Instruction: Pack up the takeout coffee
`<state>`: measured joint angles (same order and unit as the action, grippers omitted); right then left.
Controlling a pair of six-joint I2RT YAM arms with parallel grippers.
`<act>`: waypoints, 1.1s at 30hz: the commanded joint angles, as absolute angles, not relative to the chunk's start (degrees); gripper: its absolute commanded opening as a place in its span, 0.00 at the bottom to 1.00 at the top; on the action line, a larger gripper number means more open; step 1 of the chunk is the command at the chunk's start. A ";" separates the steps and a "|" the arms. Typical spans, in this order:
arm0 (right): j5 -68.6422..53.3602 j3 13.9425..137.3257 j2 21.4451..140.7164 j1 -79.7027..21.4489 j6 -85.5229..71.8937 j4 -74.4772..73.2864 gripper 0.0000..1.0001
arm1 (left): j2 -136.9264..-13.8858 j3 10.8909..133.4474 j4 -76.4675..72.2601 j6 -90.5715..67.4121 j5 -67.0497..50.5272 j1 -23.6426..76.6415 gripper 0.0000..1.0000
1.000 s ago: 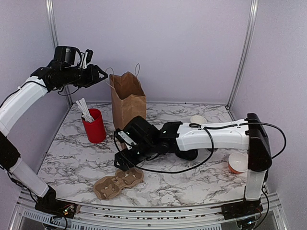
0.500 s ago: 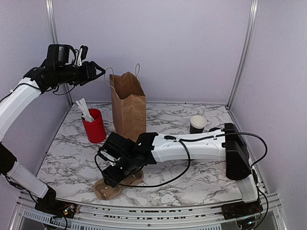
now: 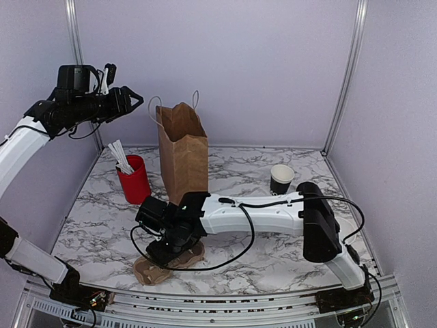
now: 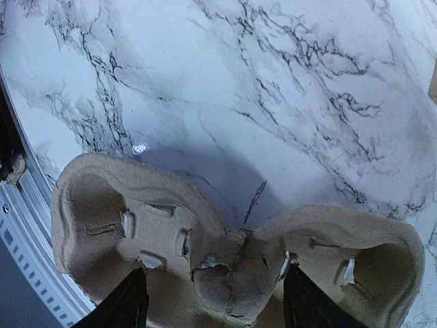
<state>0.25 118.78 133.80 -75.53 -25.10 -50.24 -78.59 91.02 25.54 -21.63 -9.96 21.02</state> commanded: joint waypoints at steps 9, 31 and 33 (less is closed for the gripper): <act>0.71 124.50 137.97 -76.23 -24.53 -55.15 0.64 | -75.80 88.35 22.39 -21.36 -9.61 20.92 0.66; 9.94 101.44 125.54 -71.32 -30.84 -50.77 0.55 | -76.18 87.73 22.10 -21.08 -9.07 20.91 0.66; 10.61 95.28 121.87 -69.54 -31.36 -48.87 0.55 | -76.48 87.83 22.06 -21.16 -9.15 20.84 0.66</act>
